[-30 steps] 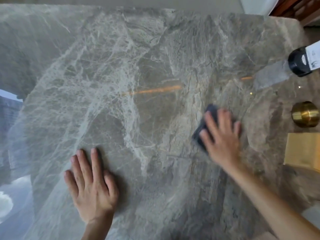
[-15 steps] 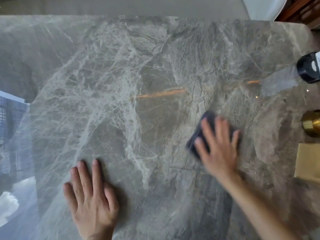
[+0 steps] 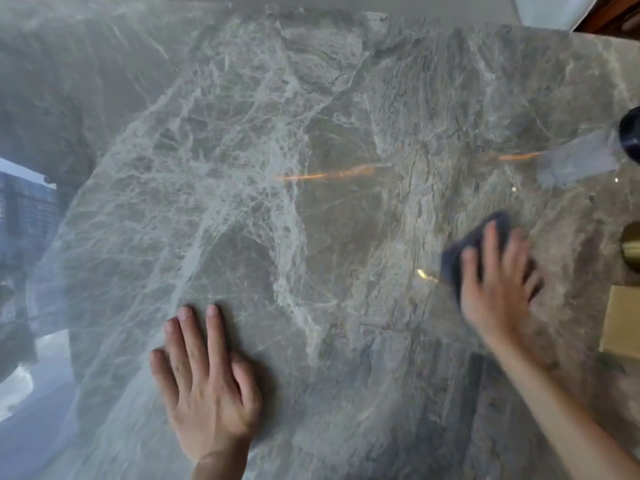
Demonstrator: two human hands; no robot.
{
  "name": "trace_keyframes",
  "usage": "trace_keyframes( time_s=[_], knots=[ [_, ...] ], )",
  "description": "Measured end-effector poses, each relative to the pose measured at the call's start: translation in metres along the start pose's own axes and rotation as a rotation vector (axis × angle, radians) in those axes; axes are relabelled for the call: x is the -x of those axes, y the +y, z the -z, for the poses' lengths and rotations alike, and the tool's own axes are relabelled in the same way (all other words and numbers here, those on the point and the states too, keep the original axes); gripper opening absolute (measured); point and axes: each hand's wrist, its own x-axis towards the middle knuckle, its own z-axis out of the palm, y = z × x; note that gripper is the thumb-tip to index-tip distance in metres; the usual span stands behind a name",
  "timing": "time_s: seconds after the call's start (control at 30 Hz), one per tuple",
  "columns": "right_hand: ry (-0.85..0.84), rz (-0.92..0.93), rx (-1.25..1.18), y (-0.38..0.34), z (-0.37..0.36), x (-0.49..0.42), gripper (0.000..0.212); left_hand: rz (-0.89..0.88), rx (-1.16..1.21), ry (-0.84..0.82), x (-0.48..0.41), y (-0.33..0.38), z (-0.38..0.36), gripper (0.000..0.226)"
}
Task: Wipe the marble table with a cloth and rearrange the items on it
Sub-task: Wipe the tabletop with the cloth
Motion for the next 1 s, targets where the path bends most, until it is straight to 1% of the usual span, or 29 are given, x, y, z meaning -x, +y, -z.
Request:
trace_keyframes(
  time_s=[0.03,0.07,0.1,0.13,0.17,0.2,0.23,0.27,0.3,0.33,0.37,0.4,0.43,0.47,0.5,0.53,0.57,0.6,0.63,0.67,0.7,0.73,0.77,0.8,0.83,0.87,0.9,0.93,1.0],
  knots=[
    [0.056,-0.214,-0.093,-0.019,0.002,-0.040,0.062,0.004,0.007,-0.003,0.000,0.000,-0.001,0.065],
    [0.075,-0.326,-0.140,-0.051,0.005,-0.063,0.063,0.008,-0.001,-0.006,0.001,0.000,-0.001,0.065],
    [0.081,-0.318,-0.135,-0.086,0.004,-0.066,0.064,0.008,-0.010,-0.013,0.002,0.000,-0.001,0.065],
    [0.119,-0.188,-0.089,-0.118,0.000,-0.051,0.063,0.006,-0.011,-0.015,0.002,0.000,-0.001,0.064],
    [0.116,0.037,-0.034,-0.146,-0.001,-0.017,0.062,0.006,-0.009,-0.015,0.001,-0.001,-0.001,0.064],
    [0.053,0.316,0.000,-0.160,-0.002,0.030,0.061,0.010,-0.008,-0.017,0.001,-0.001,0.000,0.065],
    [-0.045,0.619,0.002,-0.154,-0.001,0.077,0.061,0.011,-0.014,-0.026,0.002,-0.001,0.000,0.065],
    [-0.131,0.862,0.015,-0.133,0.001,0.110,0.061,0.008,-0.009,-0.032,0.003,-0.001,0.001,0.066],
    [-0.187,0.996,0.036,-0.103,0.004,0.122,0.062,0.009,0.006,-0.029,0.002,0.000,0.001,0.066],
    [-0.198,1.040,0.076,-0.069,0.004,0.111,0.062,0.015,0.015,-0.019,0.002,0.000,0.001,0.066],
    [-0.163,0.983,0.126,-0.040,0.002,0.086,0.062,0.021,0.012,-0.008,0.001,0.001,0.000,0.065],
    [-0.121,0.808,0.148,-0.021,-0.001,0.053,0.063,0.023,0.004,0.003,0.002,0.001,-0.001,0.065],
    [-0.080,0.525,0.135,-0.018,-0.001,0.016,0.064,0.022,0.003,0.010,0.002,0.002,-0.001,0.065],
    [-0.025,0.194,0.054,-0.028,0.001,-0.020,0.067,0.016,0.003,0.010,0.001,0.002,0.000,0.065],
    [0.025,-0.059,-0.034,-0.054,0.002,-0.046,0.070,0.011,0.000,0.001,0.001,0.001,0.000,0.065],
    [0.033,-0.194,-0.097,-0.090,0.005,-0.057,0.072,0.008,-0.010,-0.009,0.001,0.001,0.000,0.065],
    [0.026,-0.169,-0.112,-0.124,0.004,-0.050,0.073,0.005,-0.017,-0.019,0.002,0.000,0.000,0.065],
    [0.032,-0.022,-0.083,-0.151,-0.002,-0.030,0.074,0.000,-0.017,-0.025,0.002,0.000,0.001,0.065],
    [0.009,0.212,-0.048,-0.173,-0.004,0.002,0.076,-0.005,-0.021,-0.020,0.001,-0.001,0.001,0.065],
    [-0.054,0.478,-0.018,-0.183,-0.001,0.043,0.080,-0.005,-0.027,-0.019,0.001,-0.001,0.001,0.065],
    [-0.119,0.728,0.007,-0.175,0.002,0.081,0.083,-0.003,-0.036,-0.024,0.001,-0.001,0.001,0.065],
    [-0.156,0.910,0.018,-0.155,0.002,0.107,0.085,-0.002,-0.038,-0.030,0.002,-0.002,0.001,0.065],
    [-0.170,1.009,0.033,-0.127,0.001,0.115,0.085,0.000,-0.029,-0.030,0.001,-0.002,0.001,0.065],
    [-0.170,1.037,0.048,-0.098,0.000,0.108,0.084,-0.001,-0.020,-0.027,0.000,-0.002,0.002,0.064],
    [-0.152,1.005,0.080,-0.072,-0.001,0.091,0.082,-0.003,-0.011,-0.024,0.000,-0.001,0.001,0.064],
    [-0.135,0.921,0.106,-0.051,-0.001,0.069,0.081,-0.003,-0.002,-0.022,0.000,-0.001,0.001,0.064],
    [-0.123,0.784,0.117,-0.036,-0.001,0.044,0.080,-0.002,0.009,-0.020,0.000,-0.001,0.001,0.064],
    [-0.118,0.604,0.109,-0.028,0.000,0.019,0.079,-0.002,0.020,-0.018,0.000,0.000,0.001,0.064],
    [-0.070,0.257,0.058,-0.034,0.001,-0.022,0.081,0.003,0.048,-0.010,0.001,0.000,0.001,0.065]
  ],
)
